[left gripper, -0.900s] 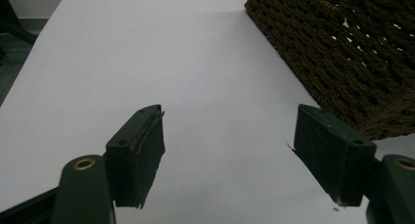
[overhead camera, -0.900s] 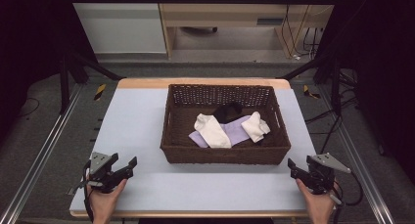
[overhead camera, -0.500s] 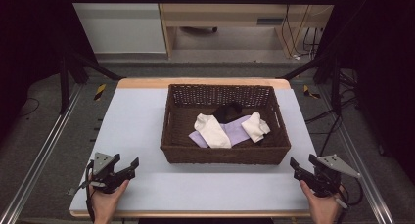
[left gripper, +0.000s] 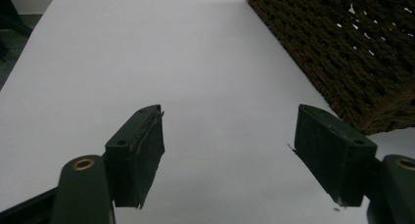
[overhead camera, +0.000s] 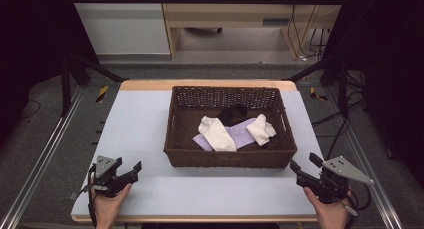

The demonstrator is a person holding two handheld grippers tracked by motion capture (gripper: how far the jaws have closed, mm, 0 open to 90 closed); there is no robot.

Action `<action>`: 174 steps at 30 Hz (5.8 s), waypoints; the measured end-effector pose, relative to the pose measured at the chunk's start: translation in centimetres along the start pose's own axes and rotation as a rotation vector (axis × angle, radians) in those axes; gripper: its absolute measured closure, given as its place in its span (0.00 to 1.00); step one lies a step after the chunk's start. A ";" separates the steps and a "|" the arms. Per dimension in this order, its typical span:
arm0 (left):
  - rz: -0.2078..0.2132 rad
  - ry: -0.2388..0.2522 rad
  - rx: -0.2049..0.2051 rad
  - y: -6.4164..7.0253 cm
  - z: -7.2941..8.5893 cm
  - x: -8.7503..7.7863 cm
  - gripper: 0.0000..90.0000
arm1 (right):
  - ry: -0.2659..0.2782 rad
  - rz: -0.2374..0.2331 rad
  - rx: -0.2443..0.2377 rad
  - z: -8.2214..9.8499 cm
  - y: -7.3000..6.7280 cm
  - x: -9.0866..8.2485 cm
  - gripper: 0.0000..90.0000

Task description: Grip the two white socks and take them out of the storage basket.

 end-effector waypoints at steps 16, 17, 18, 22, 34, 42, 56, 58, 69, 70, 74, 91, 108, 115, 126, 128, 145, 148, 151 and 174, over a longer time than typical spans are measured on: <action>-0.003 -0.020 -0.006 -0.2 0.2 0.7 0.27 | 0.037 -0.030 -0.018 -3.8 -2.4 0.1 0.32; -0.004 -0.016 -0.008 -0.3 0.1 0.7 0.27 | 0.042 -0.028 -0.020 -4.0 -2.5 0.2 0.32; -0.004 -0.016 -0.008 -0.3 0.1 0.7 0.27 | 0.051 -0.032 -0.019 -4.3 -2.7 0.4 0.32; -0.008 -0.015 -0.011 -0.5 0.1 0.6 0.27 | 0.077 -0.043 -0.030 -5.3 -3.5 1.0 0.29; -0.014 -0.014 -0.006 -0.8 0.1 0.5 0.27 | 0.105 -0.033 -0.047 -8.0 -4.9 2.9 0.23; -0.014 -0.014 -0.009 -0.8 0.1 0.5 0.27 | 0.096 -0.036 -0.071 -9.7 -5.8 4.1 0.21; -0.015 -0.018 -0.011 -1.0 0.1 0.6 0.27 | 0.037 -0.027 -0.096 -10.7 -6.3 7.6 0.22; -0.015 -0.016 -0.010 -1.0 0.1 0.6 0.28 | 0.017 -0.039 -0.103 -10.7 -6.5 8.7 0.22; -0.017 -0.017 -0.014 -1.2 0.1 0.6 0.28 | -0.041 -0.031 -0.128 -10.7 -6.9 13.0 0.21; -0.017 -0.017 -0.014 -1.2 0.1 0.6 0.28 | -0.041 -0.031 -0.128 -10.7 -6.9 13.0 0.21; -0.018 -0.018 -0.015 -1.2 0.2 0.6 0.28 | -0.068 -0.032 -0.109 -10.4 -6.7 14.9 0.21; -0.018 -0.019 -0.012 -1.2 0.1 0.6 0.28 | -0.223 -0.026 -0.150 -6.8 -6.4 19.2 0.27; -0.022 -0.024 -0.005 -1.1 0.2 0.6 0.29 | -0.387 -0.027 -0.199 -3.1 -6.3 21.0 0.27; -0.020 -0.031 -0.004 -1.2 0.3 0.6 0.31 | -0.440 -0.008 -0.249 -2.2 -6.3 21.2 0.33; -0.019 -0.029 -0.003 -1.2 0.2 0.6 0.32 | -0.530 -0.017 -0.255 -1.2 -6.1 21.7 0.52; -0.019 -0.027 -0.002 -1.2 0.2 0.5 0.33 | -0.557 -0.005 -0.295 -0.9 -6.1 21.6 0.63; -0.024 -0.027 0.001 -1.3 0.2 0.5 0.33 | -0.471 -0.029 -0.197 -3.0 -5.8 20.5 0.93; -0.022 -0.029 0.002 -1.3 0.2 0.5 0.33 | -0.388 -0.049 -0.175 -4.2 -5.8 19.9 0.93; -0.020 -0.029 0.004 -1.2 0.2 0.5 0.33 | -0.291 -0.079 -0.137 -5.7 -6.0 19.1 0.93; -0.018 -0.029 0.010 -0.9 0.2 0.6 0.33 | 0.023 -0.279 -0.052 -10.8 -6.9 11.6 0.93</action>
Point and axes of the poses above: each handheld gripper's, and its own axes: x roughly forward along the jaws, z roughly out of its underside, y roughly to its right, the point moved 8 cm from there along x, roughly forward along the jaws, and after that the axes turned 10 degrees about z, right-handed, at the moved point
